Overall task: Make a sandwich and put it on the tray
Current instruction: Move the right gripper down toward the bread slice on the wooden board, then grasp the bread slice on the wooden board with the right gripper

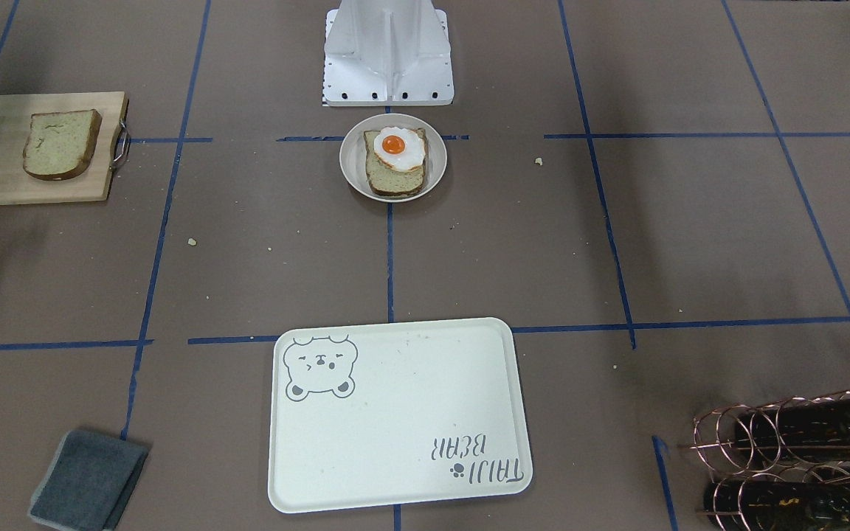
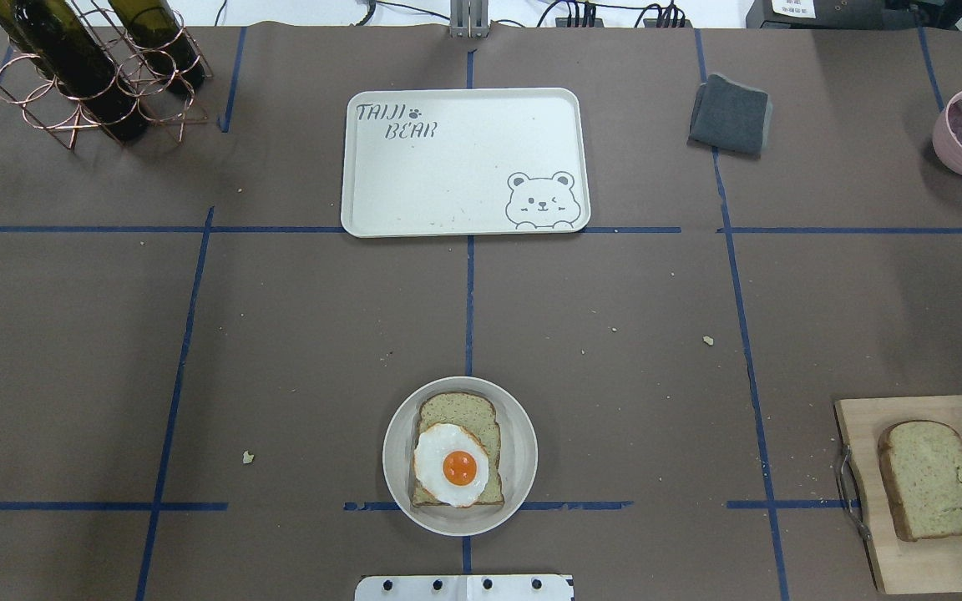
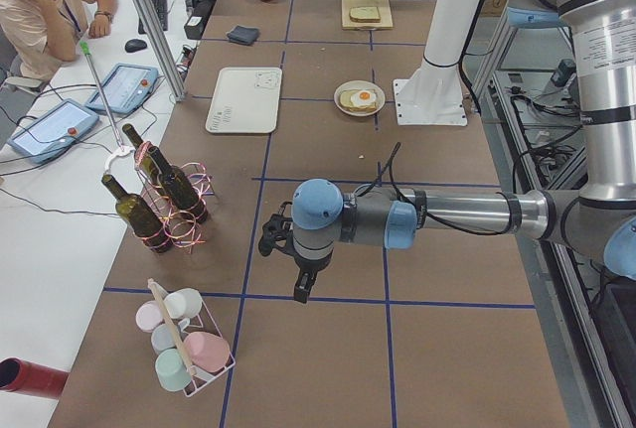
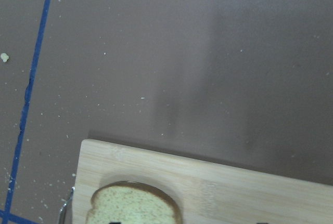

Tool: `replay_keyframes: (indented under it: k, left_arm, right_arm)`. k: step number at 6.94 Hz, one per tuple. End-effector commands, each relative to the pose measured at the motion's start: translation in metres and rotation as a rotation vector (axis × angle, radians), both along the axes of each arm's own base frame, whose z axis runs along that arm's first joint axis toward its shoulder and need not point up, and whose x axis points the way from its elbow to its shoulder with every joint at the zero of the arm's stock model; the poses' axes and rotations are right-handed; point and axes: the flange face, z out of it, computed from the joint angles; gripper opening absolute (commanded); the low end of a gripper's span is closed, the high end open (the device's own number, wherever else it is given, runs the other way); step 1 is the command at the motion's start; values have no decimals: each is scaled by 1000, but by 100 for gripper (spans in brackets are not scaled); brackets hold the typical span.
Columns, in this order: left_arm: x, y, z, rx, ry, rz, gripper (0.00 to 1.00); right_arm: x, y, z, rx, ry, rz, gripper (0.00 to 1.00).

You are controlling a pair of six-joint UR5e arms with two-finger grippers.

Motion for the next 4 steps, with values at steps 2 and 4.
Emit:
replay_keyframes:
  k: [2,4]
  left_arm:
    - [0,-2,-4,37,0,0,100]
    - [0,-3,-6,57,1,0,100]
  right_arm:
    - [-69,43,31,-58,-62,99,82]
    - [-70,49,47,-72,-47,89,74]
